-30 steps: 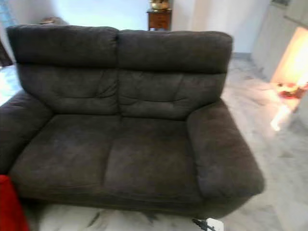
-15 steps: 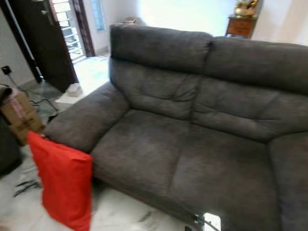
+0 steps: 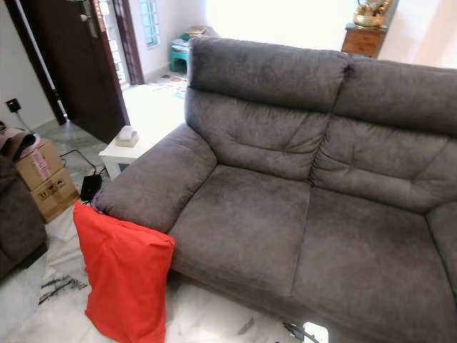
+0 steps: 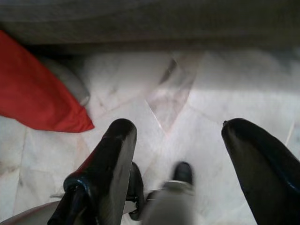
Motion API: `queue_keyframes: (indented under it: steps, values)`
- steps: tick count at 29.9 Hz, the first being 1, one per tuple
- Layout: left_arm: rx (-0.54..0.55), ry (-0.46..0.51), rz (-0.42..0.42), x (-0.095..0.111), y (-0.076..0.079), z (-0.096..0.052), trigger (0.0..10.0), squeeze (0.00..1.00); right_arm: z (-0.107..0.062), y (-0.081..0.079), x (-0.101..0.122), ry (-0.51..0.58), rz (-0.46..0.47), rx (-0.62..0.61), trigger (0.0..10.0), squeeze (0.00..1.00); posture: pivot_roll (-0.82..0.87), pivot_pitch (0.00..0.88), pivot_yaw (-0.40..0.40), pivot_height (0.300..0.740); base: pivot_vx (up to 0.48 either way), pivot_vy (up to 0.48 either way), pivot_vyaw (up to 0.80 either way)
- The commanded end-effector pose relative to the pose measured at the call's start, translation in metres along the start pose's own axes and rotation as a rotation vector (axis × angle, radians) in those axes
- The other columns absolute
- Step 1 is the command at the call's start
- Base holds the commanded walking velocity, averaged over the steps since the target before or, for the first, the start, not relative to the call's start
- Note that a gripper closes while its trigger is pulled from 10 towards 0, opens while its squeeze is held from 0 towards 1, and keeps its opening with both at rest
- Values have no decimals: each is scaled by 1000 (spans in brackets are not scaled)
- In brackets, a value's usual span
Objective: Move the pillow to the sofa from floor
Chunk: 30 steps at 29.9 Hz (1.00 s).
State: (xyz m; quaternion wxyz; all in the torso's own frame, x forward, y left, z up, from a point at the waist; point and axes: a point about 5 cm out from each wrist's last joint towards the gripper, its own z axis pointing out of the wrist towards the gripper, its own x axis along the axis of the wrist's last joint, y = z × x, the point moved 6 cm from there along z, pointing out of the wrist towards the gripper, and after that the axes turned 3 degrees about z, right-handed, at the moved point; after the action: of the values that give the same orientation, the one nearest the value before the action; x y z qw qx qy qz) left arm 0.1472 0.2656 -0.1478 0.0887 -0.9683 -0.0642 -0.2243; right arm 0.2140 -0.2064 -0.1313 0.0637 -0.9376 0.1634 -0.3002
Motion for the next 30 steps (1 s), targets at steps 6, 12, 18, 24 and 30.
queue_keyframes:
  steps: [6,12,18,24,30]
  values:
    - [-5,-8,-6,-2,2,0,10000,0,-1,4,-1,-1,10,-14,10000,0,55,0,30,740,0,465,0]
    - [-5,-8,-5,-2,2,0,10000,0,-1,4,-1,1,14,-11,10000,0,54,0,32,740,0,465,0]
    - [-2,-4,1,-1,1,0,10000,0,-1,3,-1,-1,5,-8,10000,0,50,0,34,740,0,74,0]
    - [-11,15,-15,2,2,0,10000,0,-1,3,0,2,5,-9,10000,0,52,0,32,740,0,0,0]
    - [-8,16,-22,2,3,0,10000,0,-1,4,1,2,9,-13,10000,0,56,0,27,740,0,0,0]
